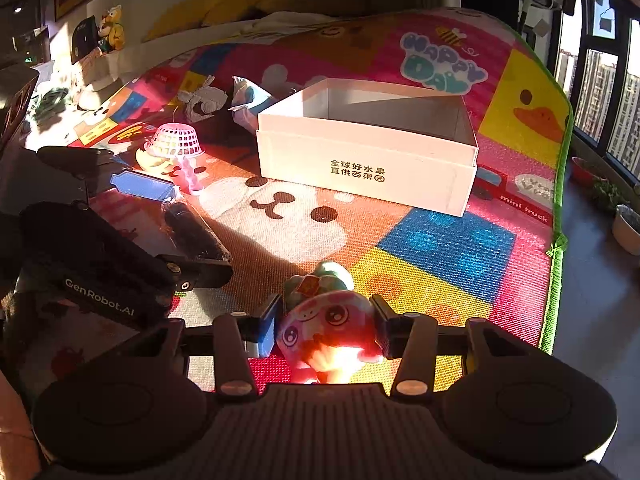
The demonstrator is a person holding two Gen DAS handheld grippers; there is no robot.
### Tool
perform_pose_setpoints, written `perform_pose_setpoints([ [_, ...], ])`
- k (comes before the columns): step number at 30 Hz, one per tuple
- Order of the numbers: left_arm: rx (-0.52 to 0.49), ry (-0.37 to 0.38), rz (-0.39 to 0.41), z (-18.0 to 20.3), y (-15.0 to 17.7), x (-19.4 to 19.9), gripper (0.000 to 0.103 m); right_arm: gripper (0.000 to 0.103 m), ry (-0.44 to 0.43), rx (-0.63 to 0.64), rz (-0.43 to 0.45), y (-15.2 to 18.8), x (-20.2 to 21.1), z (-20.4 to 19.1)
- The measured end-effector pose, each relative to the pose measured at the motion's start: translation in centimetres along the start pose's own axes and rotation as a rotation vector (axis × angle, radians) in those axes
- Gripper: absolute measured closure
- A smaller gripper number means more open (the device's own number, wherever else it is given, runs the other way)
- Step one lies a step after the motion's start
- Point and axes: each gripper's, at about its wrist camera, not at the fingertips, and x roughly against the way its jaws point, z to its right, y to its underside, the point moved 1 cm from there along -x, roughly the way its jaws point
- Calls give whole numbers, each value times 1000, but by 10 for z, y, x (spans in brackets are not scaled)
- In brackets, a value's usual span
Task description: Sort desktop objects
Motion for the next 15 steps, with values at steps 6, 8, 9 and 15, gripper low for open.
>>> perform_pose_setpoints([
  [6, 10, -21, 8, -3, 3, 6, 12, 57, 17, 18, 14, -3, 7, -3],
  [8, 8, -24, 15, -4, 3, 14, 13, 57, 26, 22, 31, -6, 13, -4],
  [9, 3, -25, 23, -4, 3, 19, 13, 57, 29, 25, 40, -8, 16, -4],
  [15, -56, -40, 131, 2, -10, 63, 13, 57, 41, 57, 122, -25, 45, -11],
])
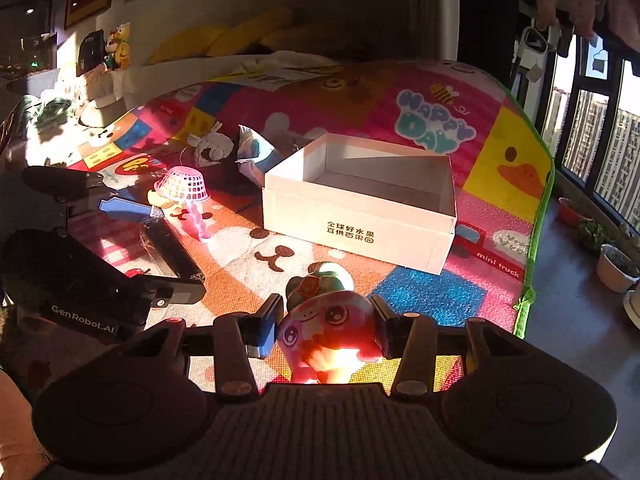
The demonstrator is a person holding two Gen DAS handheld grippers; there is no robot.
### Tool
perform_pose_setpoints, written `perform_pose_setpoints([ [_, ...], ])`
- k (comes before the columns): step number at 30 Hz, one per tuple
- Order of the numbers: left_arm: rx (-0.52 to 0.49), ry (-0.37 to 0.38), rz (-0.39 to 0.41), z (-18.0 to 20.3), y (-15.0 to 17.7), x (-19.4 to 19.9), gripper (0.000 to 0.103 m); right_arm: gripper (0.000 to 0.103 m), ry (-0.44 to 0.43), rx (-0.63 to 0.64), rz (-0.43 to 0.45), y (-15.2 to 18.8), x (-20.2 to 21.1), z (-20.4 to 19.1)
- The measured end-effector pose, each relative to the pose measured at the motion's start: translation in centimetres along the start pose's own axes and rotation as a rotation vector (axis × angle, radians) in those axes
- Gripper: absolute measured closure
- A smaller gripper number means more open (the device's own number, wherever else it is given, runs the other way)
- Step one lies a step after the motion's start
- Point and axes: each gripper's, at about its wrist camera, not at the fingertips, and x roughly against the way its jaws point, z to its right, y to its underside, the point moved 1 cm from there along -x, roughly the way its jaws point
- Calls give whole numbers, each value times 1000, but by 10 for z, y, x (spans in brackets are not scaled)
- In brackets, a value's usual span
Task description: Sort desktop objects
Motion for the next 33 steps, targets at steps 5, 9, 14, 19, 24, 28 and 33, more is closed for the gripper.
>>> perform_pose_setpoints([
  [5, -34, -32, 164, -1, -36, 41, 12, 57, -13, -18, 117, -31, 33, 5],
  [9, -56, -69, 256, -5, -57, 58, 12, 57, -7, -26, 206, -50, 58, 13],
  [14, -55, -87, 274, -11, -75, 47, 12, 57, 32, -42, 268, -66, 72, 26],
  [19, -80, -80, 267, -13, -93, 17, 12, 57, 31, -55, 293, -88, 68, 39],
  [24, -54, -55, 256, -20, -105, -31, 12, 57, 23, -82, 299, -121, 40, 59],
  [28, -8, -12, 244, -31, -109, -79, 12, 57, 19, -108, 272, -142, -5, 78],
  [33, 60, 5, 184, -48, -120, -130, 2, 49, 23, -178, 228, -171, -79, 102],
])
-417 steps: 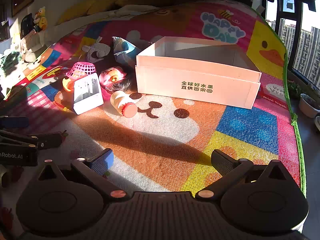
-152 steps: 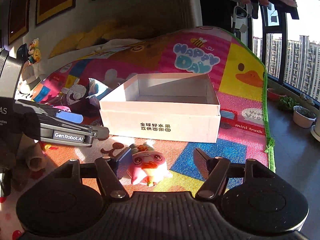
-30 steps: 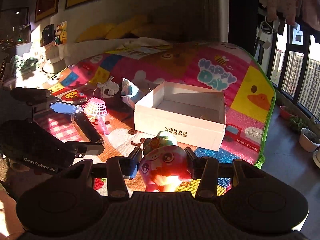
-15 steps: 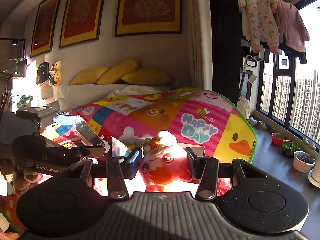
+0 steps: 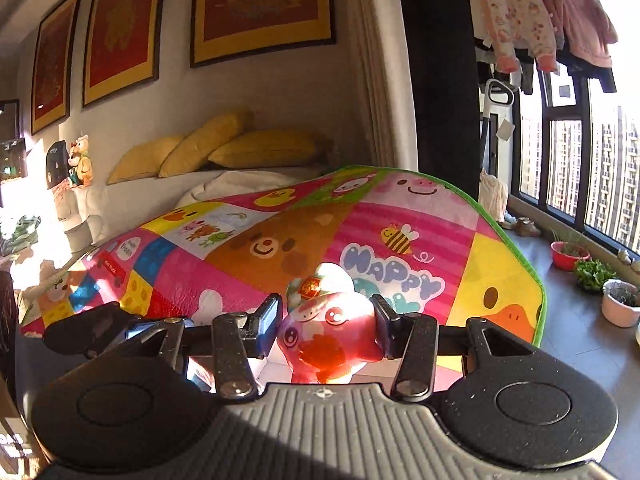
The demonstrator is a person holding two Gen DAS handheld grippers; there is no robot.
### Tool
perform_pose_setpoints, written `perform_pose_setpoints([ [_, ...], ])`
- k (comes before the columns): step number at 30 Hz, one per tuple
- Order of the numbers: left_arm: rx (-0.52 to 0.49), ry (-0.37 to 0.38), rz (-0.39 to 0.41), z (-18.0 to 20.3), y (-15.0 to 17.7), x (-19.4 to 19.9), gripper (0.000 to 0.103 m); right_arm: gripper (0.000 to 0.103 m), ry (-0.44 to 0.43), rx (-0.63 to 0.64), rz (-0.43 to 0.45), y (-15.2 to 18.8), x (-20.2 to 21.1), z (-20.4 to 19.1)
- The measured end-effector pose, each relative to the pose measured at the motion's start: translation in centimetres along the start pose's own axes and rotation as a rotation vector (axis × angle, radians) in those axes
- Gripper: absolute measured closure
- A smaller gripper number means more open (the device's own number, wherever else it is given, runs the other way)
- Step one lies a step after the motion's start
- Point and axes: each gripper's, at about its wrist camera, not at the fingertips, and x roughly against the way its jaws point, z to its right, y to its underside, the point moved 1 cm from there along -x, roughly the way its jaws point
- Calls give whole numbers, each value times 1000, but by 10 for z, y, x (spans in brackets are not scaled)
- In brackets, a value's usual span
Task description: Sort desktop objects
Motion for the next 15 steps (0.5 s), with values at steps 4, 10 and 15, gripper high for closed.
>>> perform_pose_setpoints([
  [4, 12, -28, -28, -19, 32, 17, 0, 38, 74, -29, -25, 9, -27, 13],
  [10, 101, -55, -107, -35, 79, 67, 0, 31, 138, 45, -94, 46, -43, -5],
  [15, 168, -152, -149, -53, 114, 107, 0, 30, 61, 187, -129, 72, -41, -61],
])
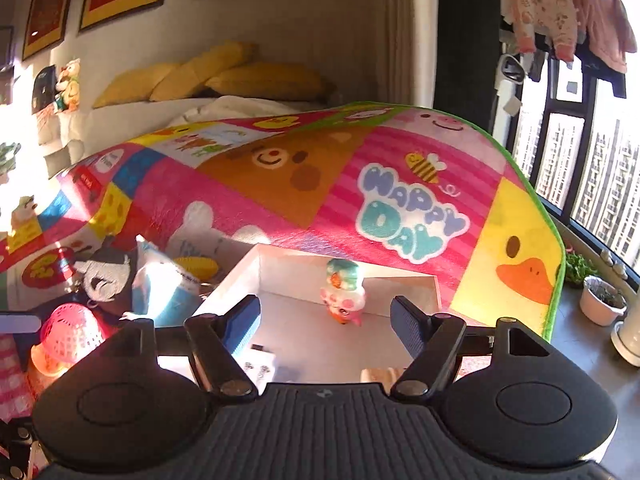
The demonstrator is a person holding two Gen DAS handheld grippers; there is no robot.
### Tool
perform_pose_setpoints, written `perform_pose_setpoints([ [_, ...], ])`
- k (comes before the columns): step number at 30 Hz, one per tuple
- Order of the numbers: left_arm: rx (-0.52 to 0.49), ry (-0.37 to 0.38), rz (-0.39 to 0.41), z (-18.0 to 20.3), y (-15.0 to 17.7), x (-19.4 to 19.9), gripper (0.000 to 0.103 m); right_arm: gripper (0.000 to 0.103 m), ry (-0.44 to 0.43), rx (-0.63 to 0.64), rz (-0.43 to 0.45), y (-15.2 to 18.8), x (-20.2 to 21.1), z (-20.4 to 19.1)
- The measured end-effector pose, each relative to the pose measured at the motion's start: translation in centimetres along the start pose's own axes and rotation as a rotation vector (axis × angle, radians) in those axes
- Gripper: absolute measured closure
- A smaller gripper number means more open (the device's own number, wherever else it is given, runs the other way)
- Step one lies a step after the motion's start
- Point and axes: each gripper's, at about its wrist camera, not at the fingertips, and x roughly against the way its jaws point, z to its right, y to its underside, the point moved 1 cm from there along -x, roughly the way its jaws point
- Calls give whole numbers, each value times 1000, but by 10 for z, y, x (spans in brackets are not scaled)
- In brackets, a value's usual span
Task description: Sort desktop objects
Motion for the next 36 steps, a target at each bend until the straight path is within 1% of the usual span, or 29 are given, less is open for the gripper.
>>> perform_pose_setpoints([
  [2, 44, -50, -30, -16, 12, 4, 0, 30, -36, 78, 9, 4, 5, -28],
  [6, 150, -195, -47, -50, 25, 12, 0, 30, -130, 226, 9, 15, 16, -87],
  [8, 206, -218, -48, -65, 26, 16, 0, 38, -145, 312, 13, 21, 17, -113],
  [9, 228, -217, -46, -72, 26, 19, 0, 43, -138, 357, 19, 24, 17, -124],
  [10, 236, -211, -42, -75, 26, 21, 0, 45, -120, 405, 32, 26, 14, -138],
  [13, 218, -174, -37, -72, 27, 23, 0, 45, -65, 438, 26, 19, -8, -158],
  [16, 191, -124, -57, -64, 33, 18, 0, 45, -1, 442, -45, 6, -47, -168],
  [18, 177, -114, -63, -61, 36, 16, 0, 45, 29, 449, -100, -1, -70, -173],
  [19, 178, -108, -67, -60, 37, 15, 0, 47, 46, 448, -130, -3, -82, -175],
  [20, 182, -101, -65, -61, 37, 16, 0, 51, 43, 448, -150, -4, -89, -175],
  [21, 186, -97, -62, -62, 37, 16, 0, 62, 33, 453, -162, -5, -93, -176],
  [22, 190, -95, -63, -62, 37, 16, 0, 64, 35, 454, -151, -5, -93, -175],
  [24, 196, -88, -66, -64, 38, 17, 0, 66, 20, 438, -123, -7, -83, -169],
  [26, 193, -86, -70, -63, 38, 17, 0, 67, -34, 374, -100, -11, -60, -156],
  [27, 189, -87, -72, -62, 38, 17, 0, 67, -72, 329, -90, -15, -43, -147],
  [29, 182, -90, -78, -59, 37, 16, 0, 67, -181, 231, -78, -18, -4, -125],
  [30, 183, -87, -81, -58, 37, 15, 0, 66, -243, 195, -75, -16, 14, -114],
  [31, 184, -81, -85, -56, 36, 14, 0, 66, -288, 168, -79, -11, 30, -104],
  [33, 179, -70, -90, -50, 33, 11, 0, 66, -339, 108, -113, 4, 53, -84],
  [36, 146, -63, -93, -38, 25, 5, 0, 66, -394, -41, -211, 39, 69, -53],
])
